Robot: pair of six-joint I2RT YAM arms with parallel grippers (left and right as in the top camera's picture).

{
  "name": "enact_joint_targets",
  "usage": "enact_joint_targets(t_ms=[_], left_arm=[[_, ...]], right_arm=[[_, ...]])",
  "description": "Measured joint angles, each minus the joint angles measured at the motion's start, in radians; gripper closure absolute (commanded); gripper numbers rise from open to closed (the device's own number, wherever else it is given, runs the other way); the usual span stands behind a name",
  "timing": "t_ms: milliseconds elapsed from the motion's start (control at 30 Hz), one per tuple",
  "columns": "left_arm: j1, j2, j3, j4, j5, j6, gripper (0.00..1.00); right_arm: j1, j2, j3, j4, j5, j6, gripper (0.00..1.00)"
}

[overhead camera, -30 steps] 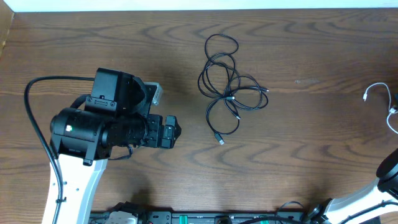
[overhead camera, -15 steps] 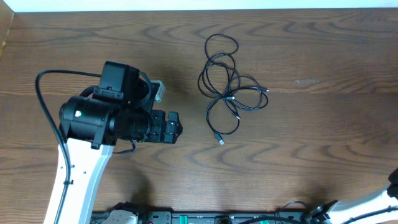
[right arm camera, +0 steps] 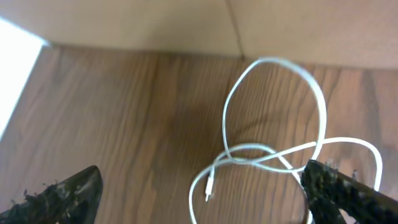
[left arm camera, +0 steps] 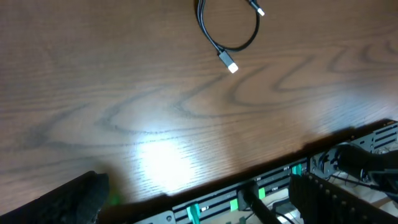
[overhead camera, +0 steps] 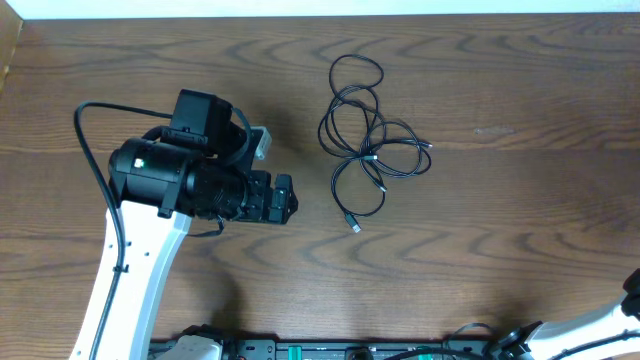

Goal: Untangle cables
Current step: 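Move the right gripper back to the black cable pile and grasp a strand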

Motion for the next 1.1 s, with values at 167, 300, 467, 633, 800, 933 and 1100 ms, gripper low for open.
enact_joint_targets(t_ms=[167, 300, 467, 633, 800, 933, 1100], left_arm=[[0.0, 0.0, 0.0, 0.016, 0.003, 0.0, 0.02], [0.0, 0.0, 0.0, 0.061, 0.003, 0.0, 0.02], [0.0, 0.0, 0.0, 0.14, 0.003, 0.0, 0.02], [0.002, -0.01, 0.0, 0.208, -0.037, 0.0, 0.02], [0.039, -0.034, 0.016, 0.246, -0.085, 0.0, 0.02], [0.063, -0.048, 0.04, 0.174, -0.103, 0.01, 0.02], [0.062, -0.051, 0.04, 0.067, -0.11, 0.053, 0.02]], right_arm=[[0.042, 0.0, 0.0, -0.053, -0.052, -0.002, 0.01], [0.121, 0.001, 0.0, -0.097, -0.243, -0.035, 0.01], [0.29, 0.004, 0.002, -0.213, -0.574, -0.252, 0.01], [0.497, 0.006, 0.006, -0.4, -0.759, -0.559, 0.01], [0.727, 0.008, 0.007, -0.57, -0.71, -0.869, 0.01], [0.895, 0.008, 0.008, -0.6, -0.566, -1.035, 0.01], [1.052, 0.008, 0.007, -0.497, -0.412, -1.138, 0.06]])
